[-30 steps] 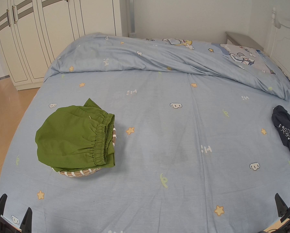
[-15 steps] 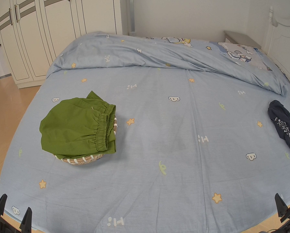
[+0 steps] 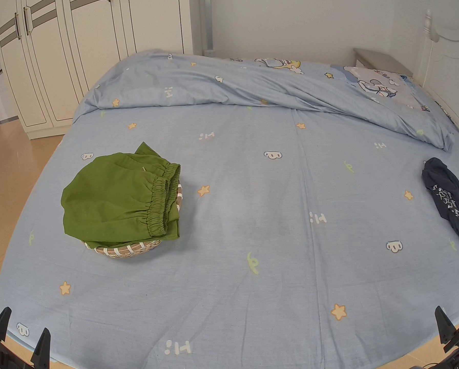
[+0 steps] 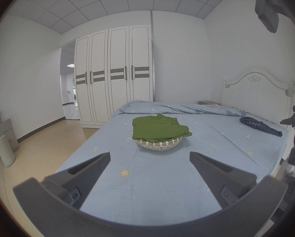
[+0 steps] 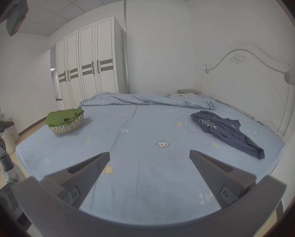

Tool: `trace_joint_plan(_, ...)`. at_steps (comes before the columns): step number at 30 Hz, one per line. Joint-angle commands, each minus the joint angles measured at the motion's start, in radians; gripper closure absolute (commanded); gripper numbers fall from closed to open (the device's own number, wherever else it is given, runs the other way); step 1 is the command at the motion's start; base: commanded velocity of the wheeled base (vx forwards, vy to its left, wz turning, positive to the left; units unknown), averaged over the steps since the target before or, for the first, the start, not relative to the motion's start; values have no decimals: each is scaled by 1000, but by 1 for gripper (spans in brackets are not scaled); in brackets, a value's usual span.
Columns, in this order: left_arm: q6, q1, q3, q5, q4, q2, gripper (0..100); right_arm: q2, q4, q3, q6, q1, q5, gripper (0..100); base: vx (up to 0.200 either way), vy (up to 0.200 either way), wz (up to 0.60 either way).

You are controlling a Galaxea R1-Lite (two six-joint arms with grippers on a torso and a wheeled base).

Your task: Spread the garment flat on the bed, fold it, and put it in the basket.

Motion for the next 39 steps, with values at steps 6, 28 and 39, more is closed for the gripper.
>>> trace_joint_plan(6, 0, 0, 16, 0, 0, -16, 0, -16, 0, 18, 0, 0, 1, 0, 0, -200, 0)
trace_joint_plan(28, -1, 0, 16, 0, 0, -15, 0, -16, 0, 18, 0, 0, 1, 0, 0, -200, 0)
trace_joint_plan(39, -1, 0, 16, 0, 0, -15, 0, -16, 0, 18, 0, 0, 1, 0, 0, -18, 0)
